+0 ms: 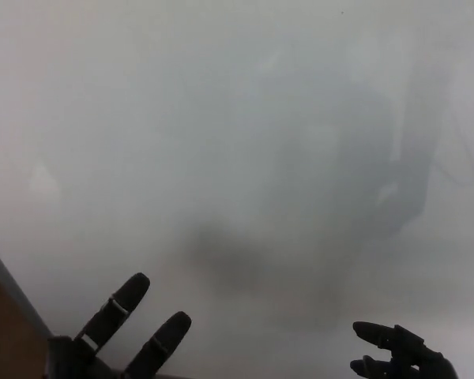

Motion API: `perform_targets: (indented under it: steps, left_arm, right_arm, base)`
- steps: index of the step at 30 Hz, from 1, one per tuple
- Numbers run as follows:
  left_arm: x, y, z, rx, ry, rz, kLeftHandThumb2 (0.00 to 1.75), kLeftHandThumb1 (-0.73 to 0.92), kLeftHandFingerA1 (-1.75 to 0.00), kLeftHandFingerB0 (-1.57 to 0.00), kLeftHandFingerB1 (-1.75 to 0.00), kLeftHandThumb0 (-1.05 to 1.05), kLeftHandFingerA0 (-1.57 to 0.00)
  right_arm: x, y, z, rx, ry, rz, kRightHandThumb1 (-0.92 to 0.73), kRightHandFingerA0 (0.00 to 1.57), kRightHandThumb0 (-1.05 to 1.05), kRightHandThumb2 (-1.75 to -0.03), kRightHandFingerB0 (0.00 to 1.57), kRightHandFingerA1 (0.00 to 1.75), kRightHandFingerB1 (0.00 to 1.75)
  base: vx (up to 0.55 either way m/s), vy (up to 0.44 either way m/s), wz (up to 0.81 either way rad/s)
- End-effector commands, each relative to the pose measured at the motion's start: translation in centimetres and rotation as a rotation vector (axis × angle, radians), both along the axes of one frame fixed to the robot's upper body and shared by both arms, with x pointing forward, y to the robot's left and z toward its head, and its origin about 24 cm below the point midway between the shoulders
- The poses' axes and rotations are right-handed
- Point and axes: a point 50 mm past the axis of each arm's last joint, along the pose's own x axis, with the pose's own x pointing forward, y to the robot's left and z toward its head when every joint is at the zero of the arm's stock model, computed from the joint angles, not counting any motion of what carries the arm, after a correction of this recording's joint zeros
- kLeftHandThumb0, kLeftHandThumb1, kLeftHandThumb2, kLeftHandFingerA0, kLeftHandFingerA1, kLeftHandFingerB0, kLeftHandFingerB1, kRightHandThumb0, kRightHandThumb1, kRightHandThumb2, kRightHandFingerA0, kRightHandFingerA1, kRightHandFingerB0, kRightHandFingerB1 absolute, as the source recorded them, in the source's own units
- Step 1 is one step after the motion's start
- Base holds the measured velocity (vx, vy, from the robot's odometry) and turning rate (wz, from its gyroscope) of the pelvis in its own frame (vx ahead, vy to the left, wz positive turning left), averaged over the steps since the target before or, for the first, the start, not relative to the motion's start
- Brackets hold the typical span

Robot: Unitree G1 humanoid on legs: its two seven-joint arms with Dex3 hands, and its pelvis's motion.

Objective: A magnetic marker holder is on the left hand side of the white board, the robot put the index and middle finger into the opening of the container and pull off the magnetic holder and hand it to a human on the left hand side.

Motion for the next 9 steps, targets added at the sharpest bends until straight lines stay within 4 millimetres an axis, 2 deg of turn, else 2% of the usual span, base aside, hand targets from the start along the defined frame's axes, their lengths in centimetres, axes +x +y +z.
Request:
perform_targets:
  steps: [1, 9]
  left_arm:
    - [-0.55, 3.39, -3.75, 1.058, 0.083, -0.033, 0.56, 0.52, -0.36, -0.25, -0.29, -0.64, -0.21]
    - [-0.12, 3.06, -3.99, 1.13, 0.075, -0.038, 0.57, 0.56, -0.35, -0.24, -0.28, -0.65, -0.22]
  right_arm:
    - [0.09, -0.73, 0.16, -0.022, -0.005, -0.017, -0.75, 0.79, -0.58, -0.63, 0.64, 0.49, 0.45]
    - [0.43, -0.76, 0.31, -0.025, -0.009, -0.016, -0.74, 0.79, -0.56, -0.62, 0.64, 0.5, 0.45]
  base:
    - [0.0, 0.0, 0.0]
    - [0.0, 0.0, 0.0]
